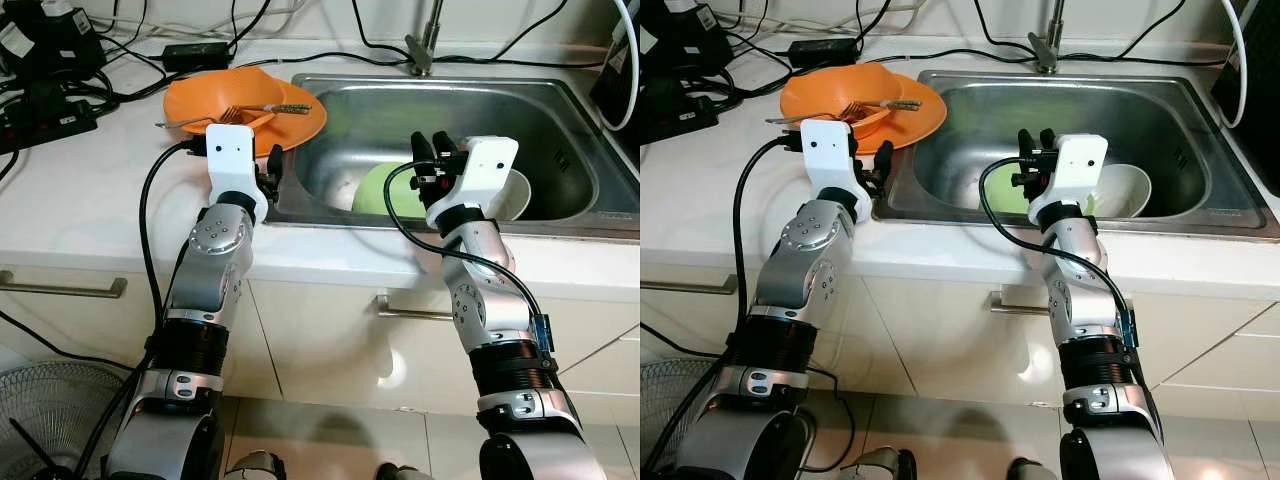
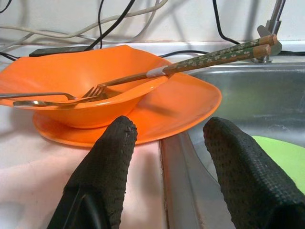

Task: Kitchen organization

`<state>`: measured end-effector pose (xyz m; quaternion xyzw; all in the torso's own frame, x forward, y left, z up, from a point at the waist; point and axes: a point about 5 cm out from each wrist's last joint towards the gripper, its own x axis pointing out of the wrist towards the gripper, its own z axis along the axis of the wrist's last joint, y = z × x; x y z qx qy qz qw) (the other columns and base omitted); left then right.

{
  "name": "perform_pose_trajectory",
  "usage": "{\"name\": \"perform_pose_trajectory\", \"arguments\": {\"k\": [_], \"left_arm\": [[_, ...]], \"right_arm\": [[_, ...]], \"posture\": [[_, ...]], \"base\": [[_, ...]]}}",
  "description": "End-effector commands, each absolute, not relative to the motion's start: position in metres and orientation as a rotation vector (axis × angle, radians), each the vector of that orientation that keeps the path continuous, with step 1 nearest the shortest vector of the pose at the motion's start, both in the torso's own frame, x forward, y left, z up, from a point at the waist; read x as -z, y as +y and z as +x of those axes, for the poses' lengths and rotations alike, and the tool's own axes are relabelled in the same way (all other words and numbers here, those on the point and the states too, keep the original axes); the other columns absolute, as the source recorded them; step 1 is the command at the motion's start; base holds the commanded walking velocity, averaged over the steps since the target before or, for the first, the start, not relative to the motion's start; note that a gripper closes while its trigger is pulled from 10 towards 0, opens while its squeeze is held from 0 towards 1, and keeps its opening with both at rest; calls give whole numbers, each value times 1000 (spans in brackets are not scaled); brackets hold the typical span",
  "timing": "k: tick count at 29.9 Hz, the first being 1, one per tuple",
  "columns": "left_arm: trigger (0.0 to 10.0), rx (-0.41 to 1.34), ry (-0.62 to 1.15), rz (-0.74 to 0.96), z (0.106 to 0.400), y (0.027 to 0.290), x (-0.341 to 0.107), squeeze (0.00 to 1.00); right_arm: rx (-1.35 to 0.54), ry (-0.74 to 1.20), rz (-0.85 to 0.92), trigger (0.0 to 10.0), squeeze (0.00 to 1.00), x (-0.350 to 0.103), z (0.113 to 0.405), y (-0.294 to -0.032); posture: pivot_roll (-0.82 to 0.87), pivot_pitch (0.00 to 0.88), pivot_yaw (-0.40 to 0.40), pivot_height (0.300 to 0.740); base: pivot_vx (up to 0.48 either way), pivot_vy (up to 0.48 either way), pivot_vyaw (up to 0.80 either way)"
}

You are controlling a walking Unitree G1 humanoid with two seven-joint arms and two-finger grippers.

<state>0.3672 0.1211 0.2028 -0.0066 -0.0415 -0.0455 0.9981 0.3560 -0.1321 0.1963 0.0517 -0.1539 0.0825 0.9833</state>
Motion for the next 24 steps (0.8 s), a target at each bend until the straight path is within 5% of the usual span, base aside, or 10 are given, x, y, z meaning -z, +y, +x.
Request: {"name": "perform_pose_trajectory", "arguments": {"k": [1,15,19,24], "left_arm": [[10000,79,-89,-22,366,123,-202,0],[10000,75,-56,1,368,124,-198,0],[10000,95,32,253,379,128,-195,0],[10000,144,25,371,382,125,-198,0]], "right_arm": [[-168,-317,99,10000,0,-200,356,-132],[-184,-313,99,10000,0,-200,355,-131],[-189,-311,101,10000,0,-199,354,-129],[-189,-305,103,10000,0,-196,351,-129]], "posture": [[70,84,35,740],[73,87,28,740],[74,101,30,740],[72,113,33,740]], "base": [[0,0,0],[0,0,0],[0,0,0],[0,0,0]]}}
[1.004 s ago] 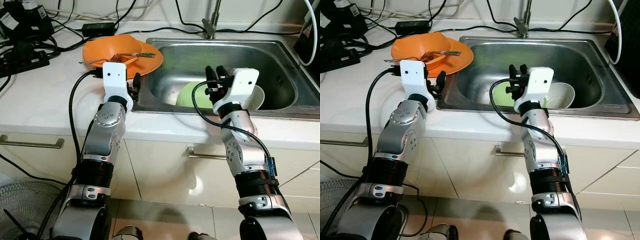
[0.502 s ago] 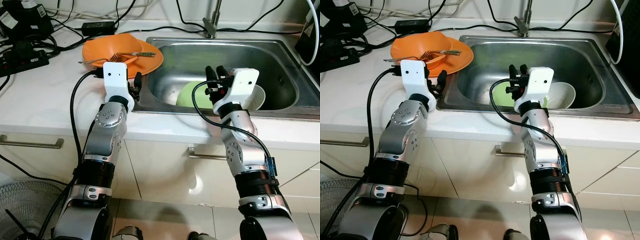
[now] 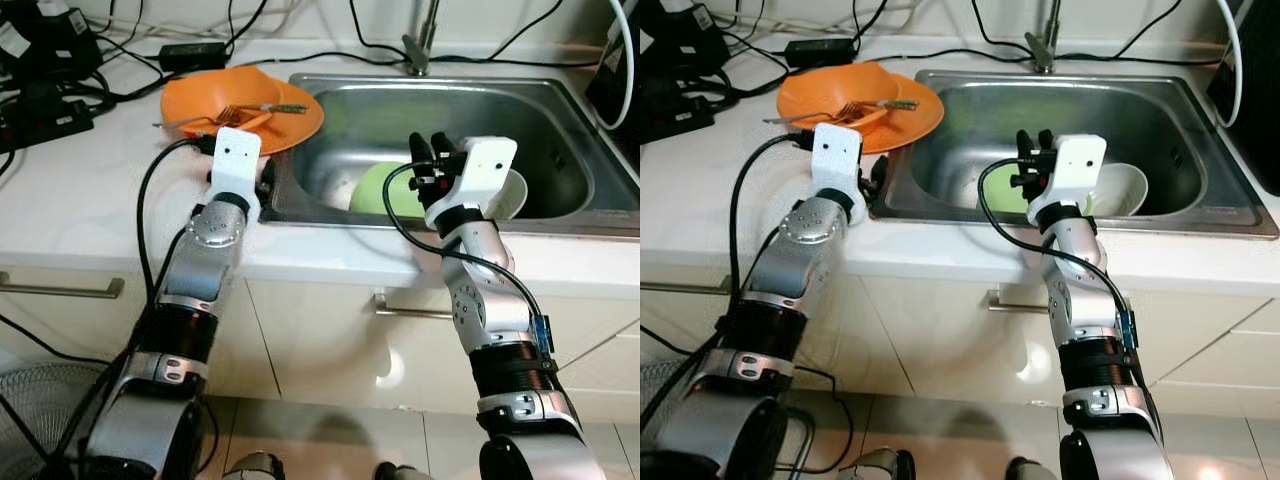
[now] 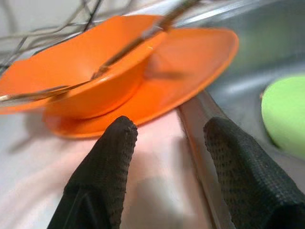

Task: Kitchen organization

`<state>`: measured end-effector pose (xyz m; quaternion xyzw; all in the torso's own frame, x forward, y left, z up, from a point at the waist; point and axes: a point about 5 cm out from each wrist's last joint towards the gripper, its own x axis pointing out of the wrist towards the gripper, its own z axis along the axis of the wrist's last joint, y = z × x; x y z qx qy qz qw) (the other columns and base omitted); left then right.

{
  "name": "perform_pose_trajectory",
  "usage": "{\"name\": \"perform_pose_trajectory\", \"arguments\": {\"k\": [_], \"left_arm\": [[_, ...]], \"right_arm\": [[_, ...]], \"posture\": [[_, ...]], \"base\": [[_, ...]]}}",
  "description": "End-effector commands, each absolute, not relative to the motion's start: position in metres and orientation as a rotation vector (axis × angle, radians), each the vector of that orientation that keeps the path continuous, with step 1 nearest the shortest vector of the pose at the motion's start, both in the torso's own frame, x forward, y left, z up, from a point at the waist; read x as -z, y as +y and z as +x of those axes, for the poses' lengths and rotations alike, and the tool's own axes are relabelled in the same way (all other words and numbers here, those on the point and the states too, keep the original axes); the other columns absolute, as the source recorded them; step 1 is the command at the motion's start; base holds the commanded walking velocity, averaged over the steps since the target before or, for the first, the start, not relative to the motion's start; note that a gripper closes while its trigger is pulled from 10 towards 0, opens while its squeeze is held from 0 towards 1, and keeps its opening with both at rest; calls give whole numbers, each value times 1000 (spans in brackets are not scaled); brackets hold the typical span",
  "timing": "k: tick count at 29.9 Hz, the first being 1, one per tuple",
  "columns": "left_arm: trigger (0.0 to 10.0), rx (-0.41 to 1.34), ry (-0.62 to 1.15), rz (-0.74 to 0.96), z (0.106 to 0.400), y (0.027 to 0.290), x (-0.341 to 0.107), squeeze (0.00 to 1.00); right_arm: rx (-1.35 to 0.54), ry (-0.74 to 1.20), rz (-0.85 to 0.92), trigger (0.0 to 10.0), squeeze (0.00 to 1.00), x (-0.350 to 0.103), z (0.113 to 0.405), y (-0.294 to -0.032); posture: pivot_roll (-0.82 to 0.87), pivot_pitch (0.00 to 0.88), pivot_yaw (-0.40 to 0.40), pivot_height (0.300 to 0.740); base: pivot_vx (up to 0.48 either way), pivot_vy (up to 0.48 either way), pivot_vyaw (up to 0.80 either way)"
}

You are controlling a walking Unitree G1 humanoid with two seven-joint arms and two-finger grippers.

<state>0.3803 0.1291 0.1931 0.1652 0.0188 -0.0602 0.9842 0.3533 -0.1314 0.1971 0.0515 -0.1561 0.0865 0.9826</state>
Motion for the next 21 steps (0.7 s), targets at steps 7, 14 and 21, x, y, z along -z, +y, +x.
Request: {"name": "perform_pose_trajectory", "arguments": {"k": [7,14,21], "left_arm": [[10000,205,-45,572,390,116,-212,0],[10000,250,-94,769,396,101,-217,0],[10000,284,-136,865,398,86,-223,0]], "right_arm": [[-189,-289,109,10000,0,-191,345,-127],[-187,-275,116,10000,0,-186,337,-126],[-179,-259,128,10000,0,-181,331,-125]], "posture": [[60,145,43,740],[49,169,53,740],[43,192,62,740]], "base": [[0,0,0],[0,0,0],[0,0,0]]}}
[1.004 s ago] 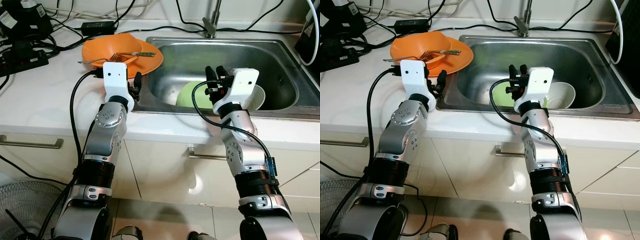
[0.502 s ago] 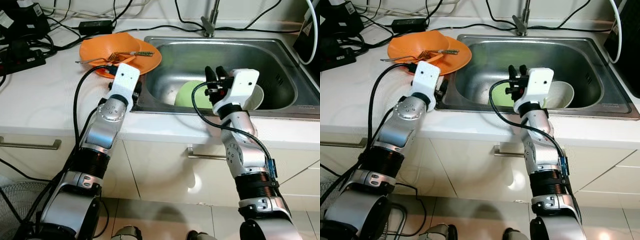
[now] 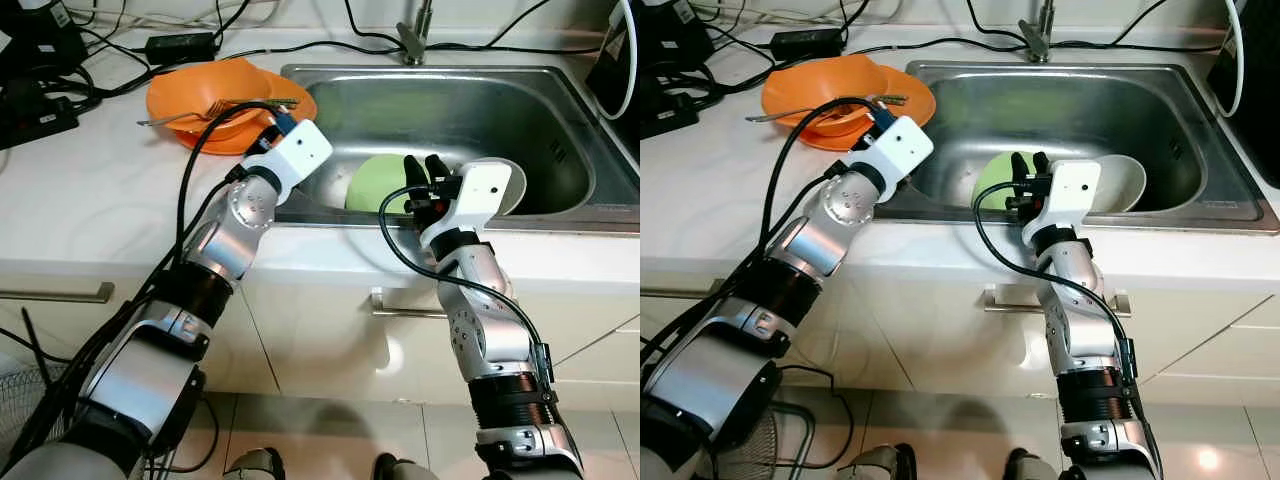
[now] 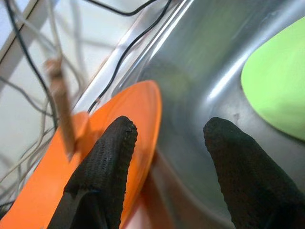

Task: Kitchen organization

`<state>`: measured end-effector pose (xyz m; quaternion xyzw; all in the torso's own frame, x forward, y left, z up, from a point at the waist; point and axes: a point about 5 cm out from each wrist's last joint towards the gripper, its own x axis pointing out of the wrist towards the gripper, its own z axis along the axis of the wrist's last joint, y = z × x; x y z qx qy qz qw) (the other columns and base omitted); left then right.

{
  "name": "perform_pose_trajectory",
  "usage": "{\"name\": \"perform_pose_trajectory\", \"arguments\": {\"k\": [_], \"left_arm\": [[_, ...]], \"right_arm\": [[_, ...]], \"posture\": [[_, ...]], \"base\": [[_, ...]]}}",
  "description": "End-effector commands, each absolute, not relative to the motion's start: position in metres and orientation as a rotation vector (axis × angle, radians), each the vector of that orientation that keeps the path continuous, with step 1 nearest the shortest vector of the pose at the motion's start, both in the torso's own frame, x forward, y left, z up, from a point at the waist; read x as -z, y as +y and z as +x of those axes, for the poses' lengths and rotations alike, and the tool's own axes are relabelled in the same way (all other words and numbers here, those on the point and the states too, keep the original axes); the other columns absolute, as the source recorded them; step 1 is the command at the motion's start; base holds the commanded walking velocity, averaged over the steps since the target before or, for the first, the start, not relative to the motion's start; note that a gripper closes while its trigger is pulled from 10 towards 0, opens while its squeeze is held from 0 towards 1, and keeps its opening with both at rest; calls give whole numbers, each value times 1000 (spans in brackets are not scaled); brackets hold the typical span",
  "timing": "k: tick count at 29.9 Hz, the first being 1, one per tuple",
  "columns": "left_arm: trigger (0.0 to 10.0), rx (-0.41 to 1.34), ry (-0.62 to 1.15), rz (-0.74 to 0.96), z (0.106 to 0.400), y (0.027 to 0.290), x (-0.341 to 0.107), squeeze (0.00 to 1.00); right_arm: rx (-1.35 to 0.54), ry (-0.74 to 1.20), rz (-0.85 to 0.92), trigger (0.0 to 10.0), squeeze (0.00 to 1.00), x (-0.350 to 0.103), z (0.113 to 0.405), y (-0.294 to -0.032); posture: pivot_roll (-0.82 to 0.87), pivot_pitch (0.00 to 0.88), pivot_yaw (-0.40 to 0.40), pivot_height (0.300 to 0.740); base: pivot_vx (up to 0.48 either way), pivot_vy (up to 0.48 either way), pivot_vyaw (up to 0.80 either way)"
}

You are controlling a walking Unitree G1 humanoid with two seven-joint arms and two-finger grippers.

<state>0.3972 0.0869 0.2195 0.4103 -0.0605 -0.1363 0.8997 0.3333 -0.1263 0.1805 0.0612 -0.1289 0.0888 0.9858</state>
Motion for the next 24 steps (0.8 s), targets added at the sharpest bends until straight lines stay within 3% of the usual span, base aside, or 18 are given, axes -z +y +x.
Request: {"name": "perform_pose_trajectory", "arguments": {"k": [1,15,24], "left_arm": [[10000,269,-166,907,397,84,-226,0],[10000,263,-149,977,390,88,-210,0],[10000,242,-146,1020,397,89,-217,0]], "right_arm": [[-177,-256,131,10000,0,-181,331,-124],[-186,-252,137,10000,0,-184,333,-122],[-172,-256,142,10000,0,-184,321,-124]], "posture": [[42,198,60,740],[56,172,55,740],[36,214,70,740]], "base": [[0,0,0],[0,0,0],[0,0,0]]}}
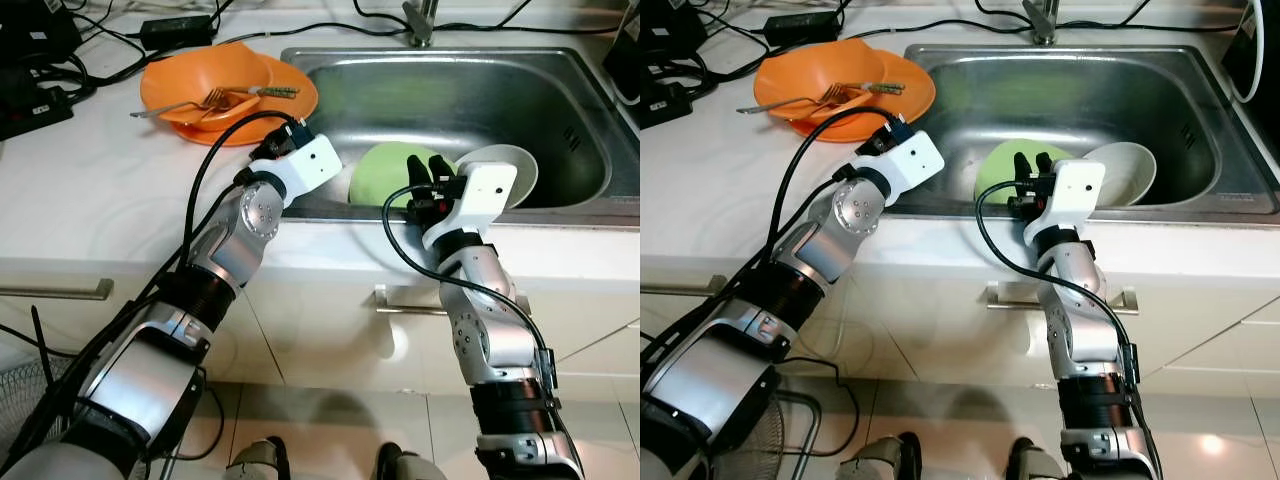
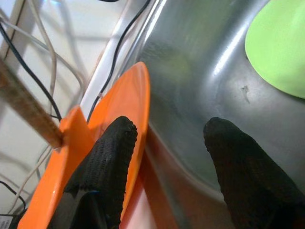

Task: Kitchen organization

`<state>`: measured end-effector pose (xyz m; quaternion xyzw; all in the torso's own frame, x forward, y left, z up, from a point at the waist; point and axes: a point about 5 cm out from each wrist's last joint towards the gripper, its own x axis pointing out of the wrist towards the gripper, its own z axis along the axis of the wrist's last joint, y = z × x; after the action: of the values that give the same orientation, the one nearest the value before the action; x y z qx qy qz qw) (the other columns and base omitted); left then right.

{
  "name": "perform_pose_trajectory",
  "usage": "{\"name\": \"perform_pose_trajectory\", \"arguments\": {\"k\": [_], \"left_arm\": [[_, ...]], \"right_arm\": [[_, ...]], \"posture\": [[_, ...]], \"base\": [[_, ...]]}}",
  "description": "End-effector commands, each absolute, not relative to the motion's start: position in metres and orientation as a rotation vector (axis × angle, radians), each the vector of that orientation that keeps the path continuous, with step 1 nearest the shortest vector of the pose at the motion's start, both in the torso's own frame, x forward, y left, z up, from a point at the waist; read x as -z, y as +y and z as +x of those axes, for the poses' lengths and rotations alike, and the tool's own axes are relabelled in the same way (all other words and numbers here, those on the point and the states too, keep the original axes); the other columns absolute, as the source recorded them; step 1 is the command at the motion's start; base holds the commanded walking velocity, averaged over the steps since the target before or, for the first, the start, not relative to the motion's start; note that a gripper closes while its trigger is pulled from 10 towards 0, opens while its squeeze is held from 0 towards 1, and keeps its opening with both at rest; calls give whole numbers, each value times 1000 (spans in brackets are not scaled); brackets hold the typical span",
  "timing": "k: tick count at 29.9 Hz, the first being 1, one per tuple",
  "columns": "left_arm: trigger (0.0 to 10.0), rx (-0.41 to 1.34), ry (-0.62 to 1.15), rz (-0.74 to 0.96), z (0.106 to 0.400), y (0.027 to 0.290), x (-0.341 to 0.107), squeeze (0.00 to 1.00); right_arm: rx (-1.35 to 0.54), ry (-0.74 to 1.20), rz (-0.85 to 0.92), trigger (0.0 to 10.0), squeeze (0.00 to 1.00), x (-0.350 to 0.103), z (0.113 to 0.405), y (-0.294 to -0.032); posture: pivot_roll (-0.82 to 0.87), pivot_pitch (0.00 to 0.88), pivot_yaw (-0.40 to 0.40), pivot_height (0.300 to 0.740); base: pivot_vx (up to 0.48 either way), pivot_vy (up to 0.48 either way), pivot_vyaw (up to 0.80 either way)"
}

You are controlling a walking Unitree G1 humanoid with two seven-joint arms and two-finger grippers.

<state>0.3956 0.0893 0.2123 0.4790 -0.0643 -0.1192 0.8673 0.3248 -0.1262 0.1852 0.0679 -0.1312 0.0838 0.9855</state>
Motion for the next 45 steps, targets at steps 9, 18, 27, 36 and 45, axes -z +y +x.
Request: {"name": "perform_pose_trajectory", "arguments": {"k": [9,18,27,36,45], "left_arm": [[10000,221,-171,1056,404,84,-228,0],[10000,135,-184,1135,415,85,-243,0],[10000,41,-171,1209,420,90,-252,0],[10000,-10,-196,1238,421,96,-259,0],[10000,-48,-233,1243,421,98,-271,0]], "right_arm": [[-154,-238,163,10000,0,-182,298,-123],[-124,-209,163,10000,0,-181,281,-129],[-99,-182,153,10000,0,-179,274,-135],[-106,-169,156,10000,0,-180,271,-136],[-103,-165,160,10000,0,-180,273,-137]], "posture": [[-5,295,80,740],[-59,325,88,740],[-70,341,79,740],[-71,347,65,740],[-61,336,63,740]], "base": [[0,0,0],[0,0,0],[0,0,0],[0,0,0],[0,0,0]]}}
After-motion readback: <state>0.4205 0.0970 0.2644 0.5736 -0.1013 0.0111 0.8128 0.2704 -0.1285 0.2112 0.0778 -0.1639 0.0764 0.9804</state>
